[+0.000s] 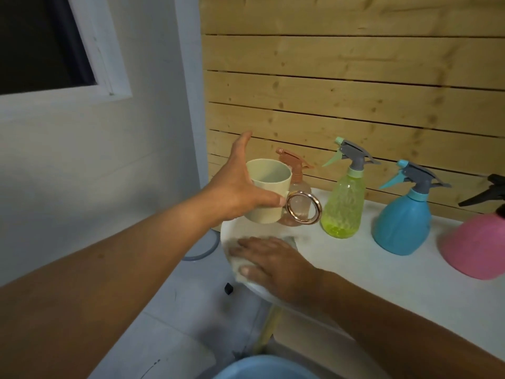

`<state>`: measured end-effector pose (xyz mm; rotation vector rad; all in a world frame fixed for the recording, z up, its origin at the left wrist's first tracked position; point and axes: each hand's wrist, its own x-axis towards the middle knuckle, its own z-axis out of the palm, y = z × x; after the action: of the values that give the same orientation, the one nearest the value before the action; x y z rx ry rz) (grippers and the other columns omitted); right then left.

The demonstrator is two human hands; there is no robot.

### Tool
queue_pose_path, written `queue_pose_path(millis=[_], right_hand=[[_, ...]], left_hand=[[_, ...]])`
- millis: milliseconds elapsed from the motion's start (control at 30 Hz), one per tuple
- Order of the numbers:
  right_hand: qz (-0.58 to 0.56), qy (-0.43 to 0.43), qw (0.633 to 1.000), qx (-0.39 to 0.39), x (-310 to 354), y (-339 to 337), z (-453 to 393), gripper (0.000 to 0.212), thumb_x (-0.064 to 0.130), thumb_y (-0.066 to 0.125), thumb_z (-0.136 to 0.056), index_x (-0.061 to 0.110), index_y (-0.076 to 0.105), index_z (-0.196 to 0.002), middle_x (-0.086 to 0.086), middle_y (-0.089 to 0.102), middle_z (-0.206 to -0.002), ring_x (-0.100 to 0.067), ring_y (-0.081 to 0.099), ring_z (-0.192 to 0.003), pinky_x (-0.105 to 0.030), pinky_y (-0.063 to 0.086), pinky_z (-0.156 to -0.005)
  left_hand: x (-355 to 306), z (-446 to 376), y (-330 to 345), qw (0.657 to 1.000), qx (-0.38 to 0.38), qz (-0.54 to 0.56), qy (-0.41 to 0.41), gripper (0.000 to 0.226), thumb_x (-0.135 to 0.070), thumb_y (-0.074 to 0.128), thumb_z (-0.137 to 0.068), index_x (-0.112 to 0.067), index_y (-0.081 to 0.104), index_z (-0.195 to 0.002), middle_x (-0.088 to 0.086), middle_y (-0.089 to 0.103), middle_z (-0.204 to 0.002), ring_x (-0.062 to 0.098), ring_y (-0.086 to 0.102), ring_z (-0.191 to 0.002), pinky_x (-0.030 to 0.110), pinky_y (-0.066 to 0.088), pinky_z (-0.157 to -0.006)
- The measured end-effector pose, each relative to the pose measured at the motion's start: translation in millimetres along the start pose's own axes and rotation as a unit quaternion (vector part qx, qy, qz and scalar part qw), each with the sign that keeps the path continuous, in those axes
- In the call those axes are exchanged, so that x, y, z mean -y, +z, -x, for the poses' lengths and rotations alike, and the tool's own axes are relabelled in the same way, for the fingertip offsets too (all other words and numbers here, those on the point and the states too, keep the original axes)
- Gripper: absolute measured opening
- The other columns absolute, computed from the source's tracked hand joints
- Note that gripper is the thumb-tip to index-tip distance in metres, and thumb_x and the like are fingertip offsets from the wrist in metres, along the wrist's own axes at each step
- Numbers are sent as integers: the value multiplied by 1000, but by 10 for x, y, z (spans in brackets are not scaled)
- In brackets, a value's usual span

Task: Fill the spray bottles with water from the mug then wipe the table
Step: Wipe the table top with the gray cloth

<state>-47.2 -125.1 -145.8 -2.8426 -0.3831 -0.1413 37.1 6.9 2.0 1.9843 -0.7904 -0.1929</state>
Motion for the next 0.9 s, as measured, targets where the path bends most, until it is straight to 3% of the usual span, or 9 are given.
queue_pose_path(millis=[133, 267, 433, 600, 733, 800, 900], right_hand=[[16, -1, 999, 45, -117, -133, 750, 57, 66, 21, -103, 45, 27, -157, 17, 20, -167, -2, 12, -154, -29, 7, -123], [12, 53, 997, 50, -128, -312, 1234, 58, 76, 6, -96, 60, 14, -151, 30, 6, -163, 11, -2, -150, -20, -6, -122], [13, 93, 994, 51, -94, -286, 1283, 67, 81, -5, -88, 61, 11, -150, 30, 5, -164, 11, -5, -149, -21, -8, -122], [-5, 117, 993, 32, -104, -235, 1278, 75, 82, -4, -88, 55, 17, -154, 28, 9, -165, 7, 0, -151, -24, -5, -124], [-13, 172, 985, -7, -113, -149, 1266, 88, 85, -6, -83, 47, 24, -156, 21, 16, -165, -1, 8, -153, -21, -5, -123], [-14, 205, 978, -42, -125, -99, 1250, 85, 83, 2, -87, 42, 31, -156, 16, 22, -164, -8, 15, -152, -26, 6, -125], [-42, 256, 958, -119, -175, -70, 1197, 59, 63, 43, -98, 33, 49, -148, 8, 38, -155, -13, 34, -143, -28, 22, -121]], left_hand=[[271, 110, 68, 999, 19, 4, -31, 142, -21, 99, -64, -42, -1, -162, -10, 54, -120, 15, 59, -113, 26, 46, -91], [580, 247, 158, 997, 40, 28, -67, 141, -16, 99, -64, -43, 0, -161, -14, 59, -112, -1, 61, -101, 12, 47, -74], [790, 323, 199, 995, 39, 32, -88, 143, -19, 100, -62, -46, 0, -161, -12, 58, -121, 13, 62, -113, 27, 49, -90], [858, 393, 210, 994, 35, 46, -91, 139, -16, 99, -65, -49, 3, -160, -14, 59, -118, 10, 62, -111, 39, 56, -95], [899, 376, 229, 994, 39, 52, -84, 139, -13, 98, -66, -47, 3, -161, -16, 57, -120, 11, 62, -114, 33, 54, -95], [924, 367, 221, 994, 46, 52, -81, 139, -15, 99, -66, -48, 2, -161, -15, 57, -123, 14, 62, -117, 34, 54, -98], [961, 359, 218, 994, 52, 47, -81, 139, -19, 99, -65, -49, 2, -160, -16, 56, -126, 15, 61, -120, 41, 54, -103]])
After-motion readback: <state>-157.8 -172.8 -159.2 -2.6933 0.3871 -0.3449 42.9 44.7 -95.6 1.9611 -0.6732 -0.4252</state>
